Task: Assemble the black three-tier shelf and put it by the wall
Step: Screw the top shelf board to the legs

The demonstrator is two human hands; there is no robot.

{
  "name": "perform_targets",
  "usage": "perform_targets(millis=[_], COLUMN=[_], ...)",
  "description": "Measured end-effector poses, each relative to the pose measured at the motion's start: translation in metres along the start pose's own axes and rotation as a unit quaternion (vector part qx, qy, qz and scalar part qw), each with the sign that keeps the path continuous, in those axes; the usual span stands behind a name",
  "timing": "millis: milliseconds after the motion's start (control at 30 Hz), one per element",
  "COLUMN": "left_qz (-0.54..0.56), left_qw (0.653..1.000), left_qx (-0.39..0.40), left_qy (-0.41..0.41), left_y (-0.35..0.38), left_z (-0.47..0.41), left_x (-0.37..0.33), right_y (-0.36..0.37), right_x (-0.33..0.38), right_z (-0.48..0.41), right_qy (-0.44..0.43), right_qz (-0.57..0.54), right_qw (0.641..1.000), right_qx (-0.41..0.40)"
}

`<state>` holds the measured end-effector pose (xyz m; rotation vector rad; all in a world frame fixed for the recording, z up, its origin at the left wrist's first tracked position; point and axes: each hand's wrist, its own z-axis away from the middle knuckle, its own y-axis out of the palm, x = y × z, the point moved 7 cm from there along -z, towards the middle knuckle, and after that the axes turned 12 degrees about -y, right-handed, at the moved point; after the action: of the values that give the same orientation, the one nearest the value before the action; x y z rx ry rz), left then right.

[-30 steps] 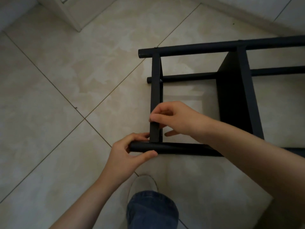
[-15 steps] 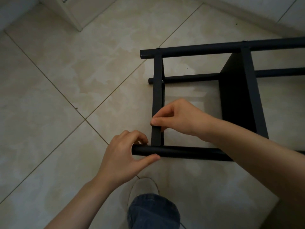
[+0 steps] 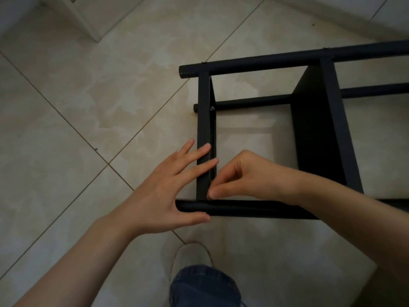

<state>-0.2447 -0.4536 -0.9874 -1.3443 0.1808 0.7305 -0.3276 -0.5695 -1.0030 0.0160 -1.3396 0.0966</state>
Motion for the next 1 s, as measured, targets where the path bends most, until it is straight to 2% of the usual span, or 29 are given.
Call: perform_targets(millis=[200,367,600,767,1000], left_qz=[-0.018,-0.004,0.019,0.024,0.026], left_qw=[0.998,0.998,0.998,0.998,0.998], left_qx=[-0.041,-0.056,-0.051,-0.044,-0.049], left_qy=[0.032,0.04,0.026,0.022,0.028], left_y=[-0.001,0.005,0.008,0.009,0.009], left_z=[0.0,0.0,0.001,0.001,0.001], left_x=[-0.001,0.0,0.002,0.002,0.002], right_y=[-0.014,-0.011,-0.006,-0.001,0.002], right_x=[-0.011,-0.019,-0.028,-0.032,-0.039], right_z=[0.018,0.018,0.005,-0.003,0.0], right_qy=[-0.002,0.03,0.069,0.087,0.131], right_qz=[-0.051,-0.058,-0.107,-0.103,-0.156], right_qw=[0.998,0.998,0.991,0.988,0.977], right_qx=[-0.037,-0.02,-0.051,-0.072,-0.065])
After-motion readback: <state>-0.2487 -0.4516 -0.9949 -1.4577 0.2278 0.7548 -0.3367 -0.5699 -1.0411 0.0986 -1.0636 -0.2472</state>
